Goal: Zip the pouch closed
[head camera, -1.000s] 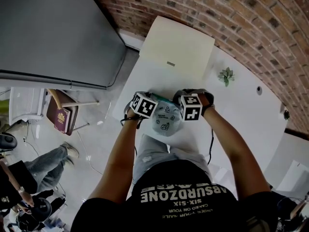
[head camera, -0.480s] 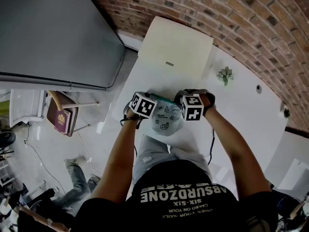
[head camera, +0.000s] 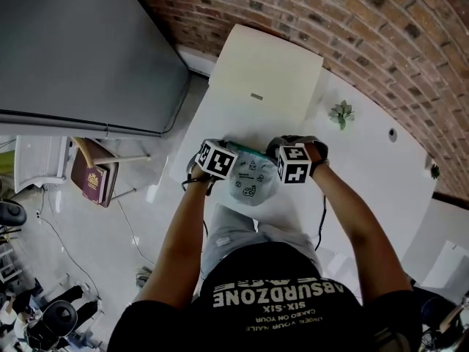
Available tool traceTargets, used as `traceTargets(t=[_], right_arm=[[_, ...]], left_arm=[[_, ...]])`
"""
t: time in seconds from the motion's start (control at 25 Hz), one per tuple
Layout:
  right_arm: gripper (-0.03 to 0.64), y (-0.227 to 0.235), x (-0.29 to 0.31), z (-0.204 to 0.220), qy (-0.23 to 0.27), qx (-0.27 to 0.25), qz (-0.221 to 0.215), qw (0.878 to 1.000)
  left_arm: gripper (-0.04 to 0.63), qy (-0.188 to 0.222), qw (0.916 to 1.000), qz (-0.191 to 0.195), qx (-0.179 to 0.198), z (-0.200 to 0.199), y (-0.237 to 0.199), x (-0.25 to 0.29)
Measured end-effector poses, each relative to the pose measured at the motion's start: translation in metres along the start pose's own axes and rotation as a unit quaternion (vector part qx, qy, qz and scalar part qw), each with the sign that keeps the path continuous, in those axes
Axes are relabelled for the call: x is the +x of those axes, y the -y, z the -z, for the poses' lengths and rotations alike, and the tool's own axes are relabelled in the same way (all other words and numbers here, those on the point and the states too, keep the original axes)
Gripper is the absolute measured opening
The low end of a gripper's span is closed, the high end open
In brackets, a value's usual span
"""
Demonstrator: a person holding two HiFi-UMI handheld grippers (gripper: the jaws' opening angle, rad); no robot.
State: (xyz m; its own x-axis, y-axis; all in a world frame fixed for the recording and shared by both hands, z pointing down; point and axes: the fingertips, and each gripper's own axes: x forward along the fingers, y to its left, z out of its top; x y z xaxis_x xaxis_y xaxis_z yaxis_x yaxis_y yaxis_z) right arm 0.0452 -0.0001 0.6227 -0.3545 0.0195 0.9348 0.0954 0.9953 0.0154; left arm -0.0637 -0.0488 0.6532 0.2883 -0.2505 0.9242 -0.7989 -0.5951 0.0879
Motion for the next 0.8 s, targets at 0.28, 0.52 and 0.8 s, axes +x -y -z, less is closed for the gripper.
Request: traceTargets(t=[0.28,0.52,0.8], right_arm=[[0.000,0.0006,-0.0014,0.0054,-0.002,0.003,0.005,1.000],[0.001,-0.0008,-0.0026,0.0073,0.001,0.002,0.015,1.000],[0.001,-0.0014,-0.0039,0.0077,0.003,0.006,0.018,1.000]], left_arm=[[0.025,-0.001,1.0000,0.001,0.000,-0.0002,-0.0003,0.0000],[0.025,-0.001,1.0000,0.000,0.000,-0.0004,0.0003,-0.0001],[0.025,-0.001,1.0000,0.000,0.000,0.0006,0.0001,-0.0002]])
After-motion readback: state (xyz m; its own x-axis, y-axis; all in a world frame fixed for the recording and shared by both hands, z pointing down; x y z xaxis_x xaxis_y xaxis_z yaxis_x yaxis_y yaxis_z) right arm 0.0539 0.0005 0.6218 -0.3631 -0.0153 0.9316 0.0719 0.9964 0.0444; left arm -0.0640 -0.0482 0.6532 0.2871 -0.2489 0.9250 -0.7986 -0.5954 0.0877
